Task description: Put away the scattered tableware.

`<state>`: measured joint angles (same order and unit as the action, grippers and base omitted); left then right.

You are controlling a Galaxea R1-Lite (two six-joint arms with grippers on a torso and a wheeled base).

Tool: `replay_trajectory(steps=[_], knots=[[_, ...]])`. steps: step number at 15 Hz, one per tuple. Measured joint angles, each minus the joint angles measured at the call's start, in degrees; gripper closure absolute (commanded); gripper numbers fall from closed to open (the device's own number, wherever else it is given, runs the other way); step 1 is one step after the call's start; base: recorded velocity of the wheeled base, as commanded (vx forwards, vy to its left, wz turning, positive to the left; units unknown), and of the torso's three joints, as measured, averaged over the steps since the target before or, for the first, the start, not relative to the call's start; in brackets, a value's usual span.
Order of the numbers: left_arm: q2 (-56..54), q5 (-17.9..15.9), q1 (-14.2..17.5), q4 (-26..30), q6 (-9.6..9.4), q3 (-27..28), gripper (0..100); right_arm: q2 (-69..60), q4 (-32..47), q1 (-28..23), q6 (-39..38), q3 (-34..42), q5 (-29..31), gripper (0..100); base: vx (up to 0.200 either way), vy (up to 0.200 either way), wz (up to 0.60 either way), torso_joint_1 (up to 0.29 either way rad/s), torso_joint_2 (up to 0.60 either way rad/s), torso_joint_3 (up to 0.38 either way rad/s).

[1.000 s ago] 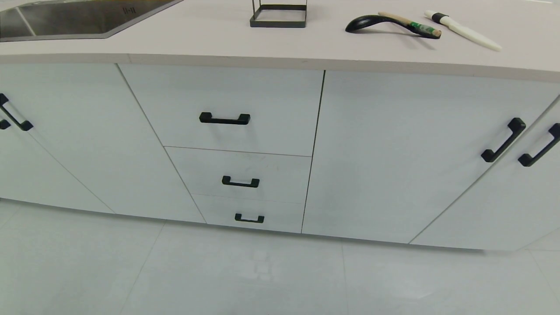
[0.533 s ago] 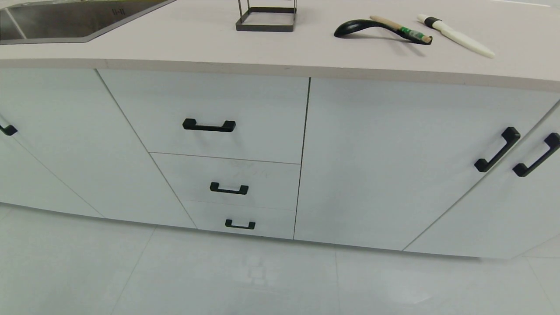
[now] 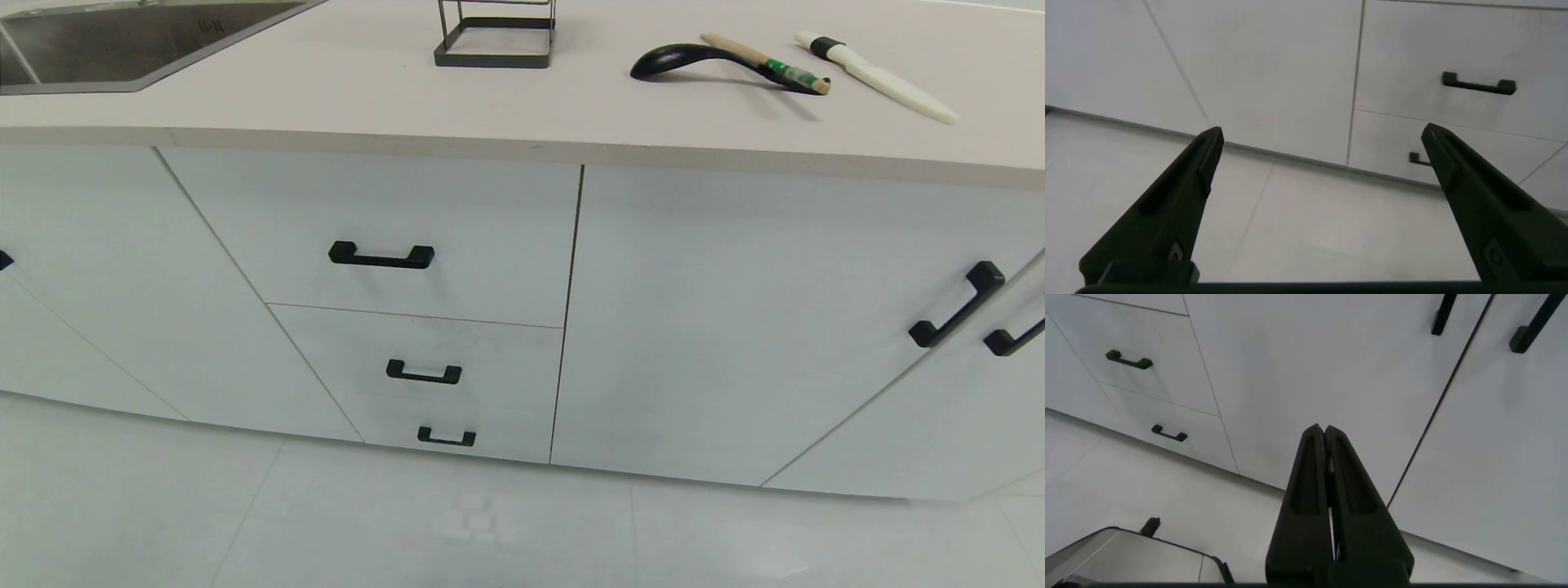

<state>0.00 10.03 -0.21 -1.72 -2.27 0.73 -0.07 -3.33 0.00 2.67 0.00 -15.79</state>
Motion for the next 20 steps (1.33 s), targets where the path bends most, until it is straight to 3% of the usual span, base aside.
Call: replay_trajectory(steps=[2, 4, 6, 9, 13, 14, 15, 16, 17, 19, 20], knots=[[0.00, -2.43, 0.07, -0.05, 1.43, 0.00, 0, 0.00, -0.01, 0.05, 0.01, 0.00, 0.00, 100, 0.000, 0.000, 0.00, 0.000, 0.00, 0.000], [0.00, -6.51, 0.07, -3.63, 1.16, 0.50, 0, 0.00, 0.00, 0.02, 0.00, 0.00, 0.00, 100, 0.000, 0.000, 0.00, 0.000, 0.00, 0.000], [0.27, -14.28, 0.23, -7.12, -0.74, 5.91, 0, 0.00, -0.04, 0.05, 0.00, 0.00, 0.00, 100, 0.000, 0.000, 0.00, 0.000, 0.00, 0.000], [4.99, -31.73, 0.98, -7.31, -5.36, 14.46, 0, 0.00, -0.01, 0.00, 0.01, 0.00, 0.00, 100, 0.000, 0.000, 0.00, 0.000, 0.00, 0.000], [14.93, -43.75, 0.80, -7.01, -7.39, 14.62, 0, 0.00, -0.01, 0.00, 0.00, 0.00, 0.00, 100, 0.000, 0.000, 0.00, 0.000, 0.00, 0.000], [18.16, -45.56, -0.52, -7.01, -9.72, 14.62, 0, 0.00, -0.01, 0.00, 0.01, 0.00, 0.00, 100, 0.000, 0.000, 0.00, 0.000, 0.00, 0.000], [21.00, -46.37, -2.55, -6.92, -13.17, 14.64, 0, 0.00, -0.01, 0.05, -0.02, 0.00, 0.00, 100, 0.000, 0.000, 0.00, 0.000, 0.00, 0.000], [24.61, -46.74, -6.01, -6.81, -18.47, 14.77, 0, 0.00, -0.01, 0.05, 0.00, 0.00, 0.00, 100, 0.000, 0.000, 0.00, 0.000, 0.00, 0.000], [28.60, -46.76, -9.37, -6.60, -25.21, 14.81, 0, 0.00, -0.01, 0.05, 0.01, 0.00, 0.00, 100, 0.000, 0.000, 0.00, 0.000, 0.00, 0.000], [36.83, -46.21, -14.18, -6.22, -42.57, 14.88, 0, 0.00, 0.00, 0.05, 0.01, 0.00, 0.00, 100, 0.000, 0.000, 0.00, 0.000, 0.00, 0.000], [41.73, -45.09, -16.49, -5.53, -52.50, 14.86, 0, 0.00, -0.04, 0.05, 0.00, 0.00, 0.00, 100, 0.000, 0.000, 0.00, 0.000, 0.00, 0.000]])
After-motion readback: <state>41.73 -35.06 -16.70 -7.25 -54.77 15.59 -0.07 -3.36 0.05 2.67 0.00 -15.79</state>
